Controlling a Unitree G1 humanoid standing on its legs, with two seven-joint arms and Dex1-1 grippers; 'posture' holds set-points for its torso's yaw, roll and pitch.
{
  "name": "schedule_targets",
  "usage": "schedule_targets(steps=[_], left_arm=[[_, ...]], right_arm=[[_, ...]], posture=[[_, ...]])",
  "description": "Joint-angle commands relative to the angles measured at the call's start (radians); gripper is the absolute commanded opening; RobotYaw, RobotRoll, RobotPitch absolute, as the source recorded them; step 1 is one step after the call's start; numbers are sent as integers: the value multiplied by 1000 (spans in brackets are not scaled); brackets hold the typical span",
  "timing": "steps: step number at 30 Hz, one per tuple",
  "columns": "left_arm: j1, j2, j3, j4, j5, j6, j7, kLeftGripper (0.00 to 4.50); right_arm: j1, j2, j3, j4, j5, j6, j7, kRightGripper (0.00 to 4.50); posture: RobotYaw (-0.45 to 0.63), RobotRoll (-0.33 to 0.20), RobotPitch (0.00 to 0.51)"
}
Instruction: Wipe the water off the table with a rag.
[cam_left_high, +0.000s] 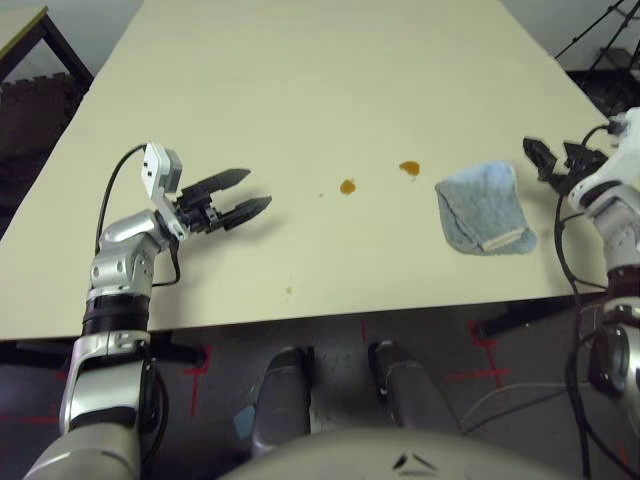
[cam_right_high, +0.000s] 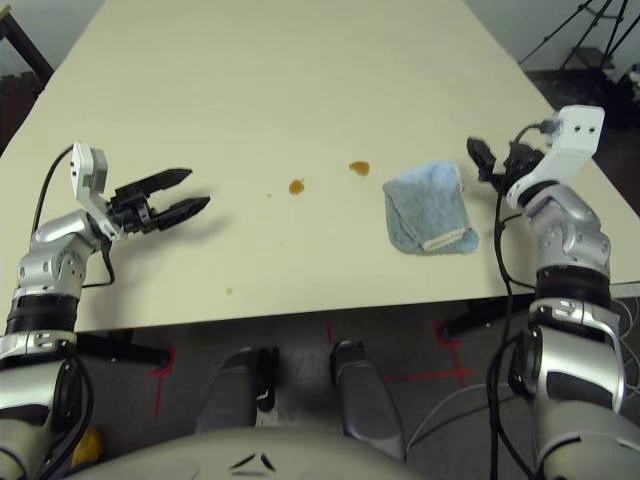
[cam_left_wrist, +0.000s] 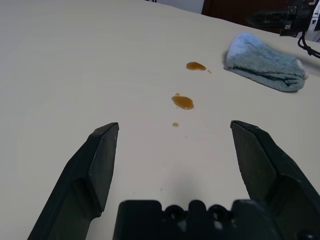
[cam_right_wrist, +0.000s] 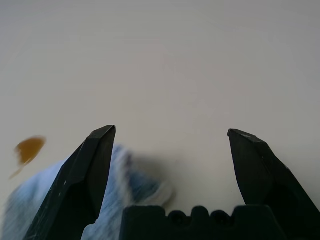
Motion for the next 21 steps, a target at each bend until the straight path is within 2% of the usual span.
schedule_targets(steps=[1,7,21], left_arm=[[0,-4,-14,-3,1,-5,-5,4500],[-7,-7,-16,5,3,-12,-4,4500],[-14,-9,-29,11,11,-34,-5,4500]], right_arm=[[46,-14,17,-90,31,98,42,4481],[97,-12,52,-164,12,146,80,4481],[120,31,146,-135,-75,88,96,4481]], posture=[[-175,0,147],[-178,0,144],[-175,0,142]])
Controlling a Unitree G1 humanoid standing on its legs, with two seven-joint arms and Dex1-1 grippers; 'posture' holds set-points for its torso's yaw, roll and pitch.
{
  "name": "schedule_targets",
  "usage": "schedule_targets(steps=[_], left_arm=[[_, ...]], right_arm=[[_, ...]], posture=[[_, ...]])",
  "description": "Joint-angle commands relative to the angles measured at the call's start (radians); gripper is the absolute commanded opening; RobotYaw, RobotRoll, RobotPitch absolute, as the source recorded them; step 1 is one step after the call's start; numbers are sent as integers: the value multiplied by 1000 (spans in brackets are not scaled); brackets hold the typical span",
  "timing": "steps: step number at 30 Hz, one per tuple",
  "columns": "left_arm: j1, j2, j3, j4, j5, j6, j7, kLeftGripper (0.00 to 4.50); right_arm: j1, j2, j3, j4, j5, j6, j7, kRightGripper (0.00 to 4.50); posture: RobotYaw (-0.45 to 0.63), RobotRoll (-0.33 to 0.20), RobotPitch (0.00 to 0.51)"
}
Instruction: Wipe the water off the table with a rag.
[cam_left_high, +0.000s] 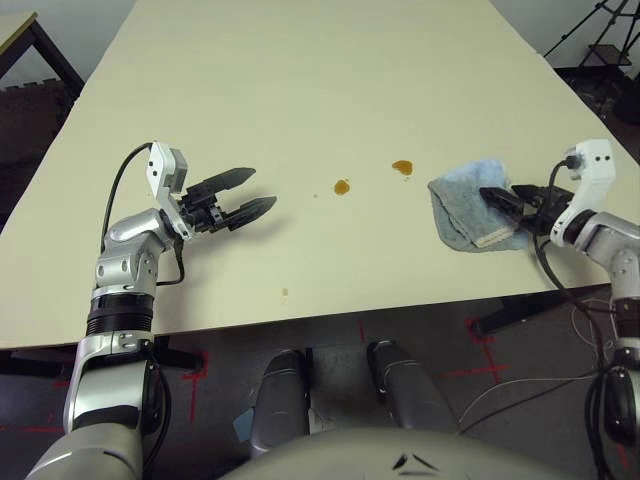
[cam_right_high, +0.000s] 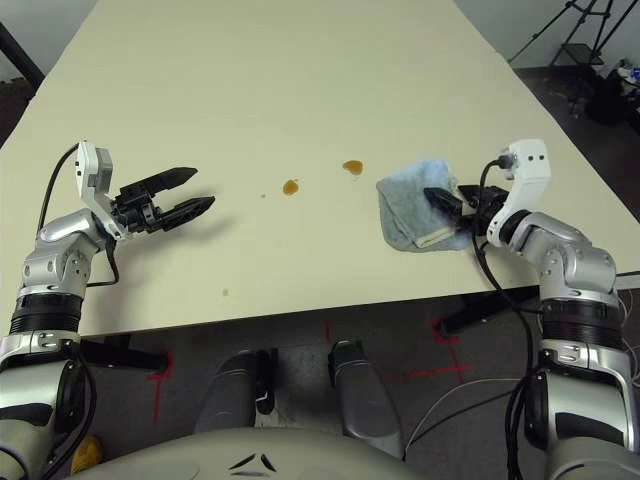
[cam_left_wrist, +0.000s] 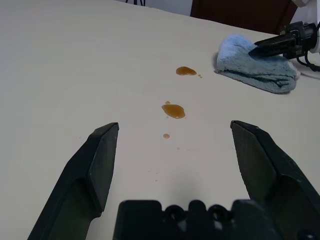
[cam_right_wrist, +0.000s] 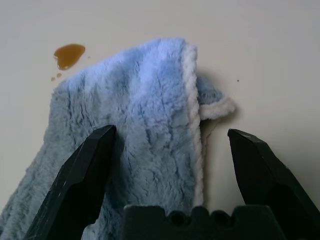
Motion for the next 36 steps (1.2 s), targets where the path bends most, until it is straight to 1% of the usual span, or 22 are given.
schedule_targets(steps=[1,5,8,13,17,18,19,23,27,36], left_arm=[[-8,-2,-13,12,9,-11,-5,4500],[-10,-1,-13,16,11,-15,-4,4500],[-11,0,-14,18,12,-15,-5,4500],[-15,2,-16,27,14,-18,-8,4500],[-21,2,-17,37,15,-24,-10,4500],[-21,2,-18,39,16,-26,-11,4500],[-21,2,-18,40,16,-27,-11,4500],[-23,3,-19,48,19,-34,-12,4500],[-23,2,-22,52,21,-41,-12,4500],[-19,1,-30,54,23,-48,-18,4500]], right_arm=[[28,10,33,-9,-16,4,21,4481],[50,19,60,-37,-22,16,40,4481],[60,22,75,-52,-28,16,43,3895],[65,34,91,-73,-28,16,53,2013],[50,50,80,-72,-26,-4,38,517],[44,56,73,-70,-21,-5,33,276],[37,63,64,-69,-15,-6,28,186],[-16,112,-10,-54,23,-3,-38,162],[-76,153,-57,-26,24,-22,-127,159],[-185,224,-63,92,-25,-99,-272,144]], posture=[[-174,0,144],[-175,0,147],[-175,0,147],[-177,0,146],[-177,0,146],[-177,0,145],[-177,0,145],[-175,0,143],[-174,0,139],[-173,0,135]])
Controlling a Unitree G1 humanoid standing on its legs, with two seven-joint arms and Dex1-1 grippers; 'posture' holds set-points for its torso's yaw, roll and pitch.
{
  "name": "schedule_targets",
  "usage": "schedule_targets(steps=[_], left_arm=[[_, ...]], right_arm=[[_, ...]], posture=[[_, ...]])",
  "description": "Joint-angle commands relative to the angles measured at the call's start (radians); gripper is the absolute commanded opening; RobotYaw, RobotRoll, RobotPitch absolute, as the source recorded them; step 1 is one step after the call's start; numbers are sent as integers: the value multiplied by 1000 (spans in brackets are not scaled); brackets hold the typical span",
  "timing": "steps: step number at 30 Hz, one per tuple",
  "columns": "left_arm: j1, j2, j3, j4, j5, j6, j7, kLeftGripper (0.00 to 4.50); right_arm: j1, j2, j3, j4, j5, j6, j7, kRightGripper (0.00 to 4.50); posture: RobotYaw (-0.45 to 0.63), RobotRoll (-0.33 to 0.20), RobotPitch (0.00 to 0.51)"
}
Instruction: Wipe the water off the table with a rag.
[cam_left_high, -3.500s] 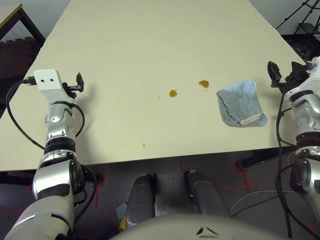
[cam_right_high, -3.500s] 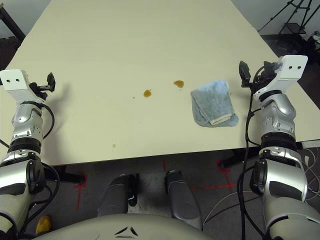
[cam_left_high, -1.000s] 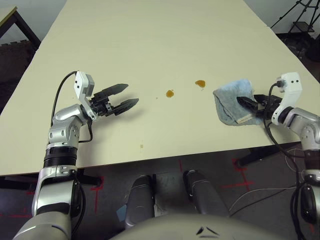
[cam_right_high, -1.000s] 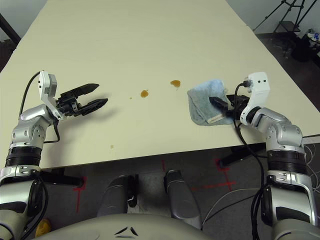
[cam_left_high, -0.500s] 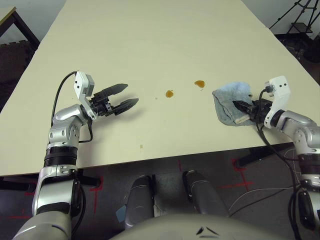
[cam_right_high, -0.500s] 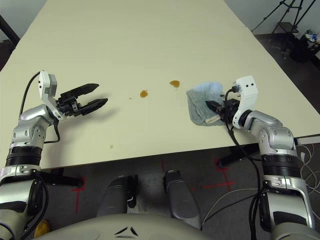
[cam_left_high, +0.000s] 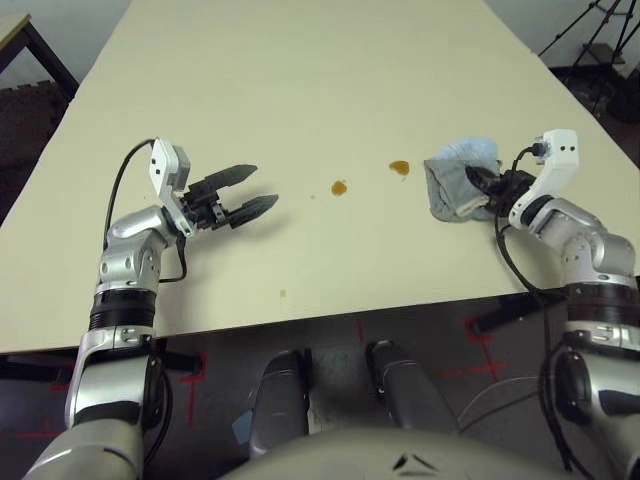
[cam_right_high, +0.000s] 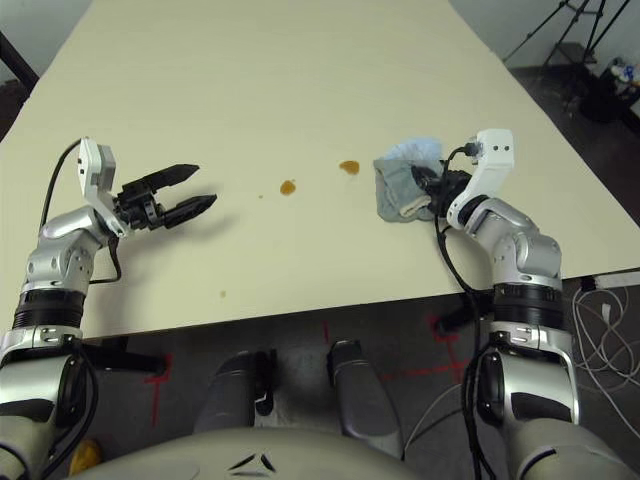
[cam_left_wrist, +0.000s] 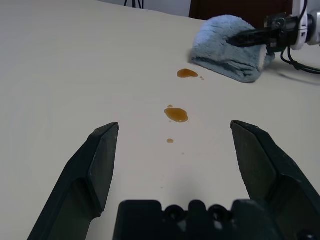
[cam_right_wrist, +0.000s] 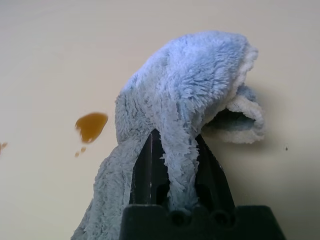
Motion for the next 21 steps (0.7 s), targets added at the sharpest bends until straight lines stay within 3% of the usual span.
schedule_targets(steps=[1,21], left_arm=[[8,2,-13,13,11,-2,-13,4500],[41,8,-14,-20,5,14,-16,4500]], right_arm=[[-31,19,-16,50,-14,-43,-46,144],[-125,220,116,145,-89,-60,-72,142]], posture=[[-172,0,137],[-158,0,152]])
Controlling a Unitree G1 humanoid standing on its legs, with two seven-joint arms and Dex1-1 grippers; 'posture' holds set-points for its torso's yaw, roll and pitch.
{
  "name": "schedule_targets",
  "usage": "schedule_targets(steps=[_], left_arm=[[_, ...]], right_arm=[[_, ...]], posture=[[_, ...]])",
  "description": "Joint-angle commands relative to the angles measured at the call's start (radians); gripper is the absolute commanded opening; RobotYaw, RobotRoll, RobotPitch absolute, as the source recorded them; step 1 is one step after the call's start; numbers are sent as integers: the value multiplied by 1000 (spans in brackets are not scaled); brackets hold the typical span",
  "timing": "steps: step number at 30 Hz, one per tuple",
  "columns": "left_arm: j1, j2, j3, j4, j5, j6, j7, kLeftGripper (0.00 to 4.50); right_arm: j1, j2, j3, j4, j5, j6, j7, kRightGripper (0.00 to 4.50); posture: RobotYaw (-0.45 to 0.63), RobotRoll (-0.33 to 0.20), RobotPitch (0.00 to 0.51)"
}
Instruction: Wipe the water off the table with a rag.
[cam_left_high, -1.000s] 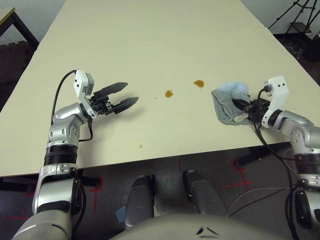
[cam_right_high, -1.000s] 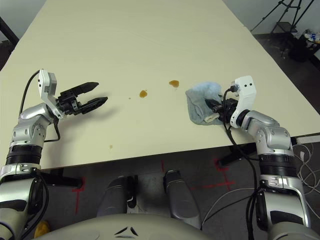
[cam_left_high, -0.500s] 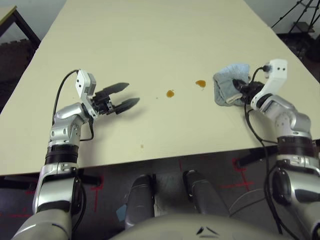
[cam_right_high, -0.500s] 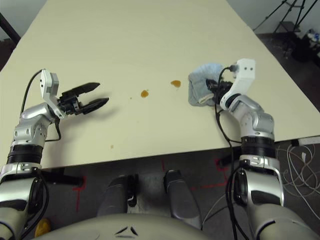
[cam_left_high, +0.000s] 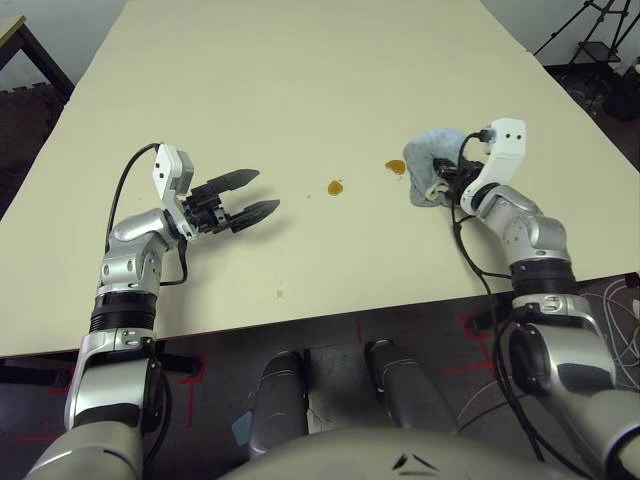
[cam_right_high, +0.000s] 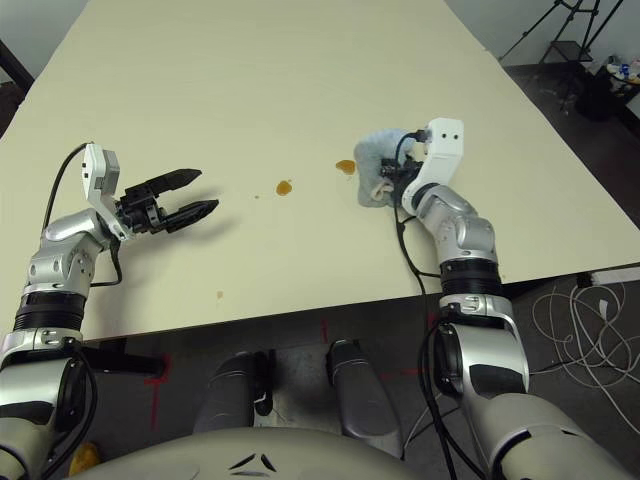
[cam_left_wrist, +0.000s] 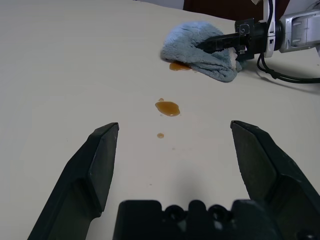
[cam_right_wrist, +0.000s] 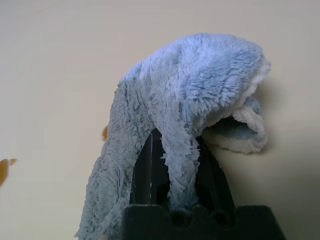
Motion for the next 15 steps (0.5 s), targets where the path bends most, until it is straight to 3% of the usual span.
schedule_targets(steps=[1,15], left_arm=[[12,8,-9,-17,4,8,-9,4500],[15,2,-11,-21,5,8,-6,4500]], right_arm=[[-13,36,35,15,-2,18,15,142],[-57,124,71,48,-9,6,16,142]], posture=[[-158,0,153],[-154,0,153]])
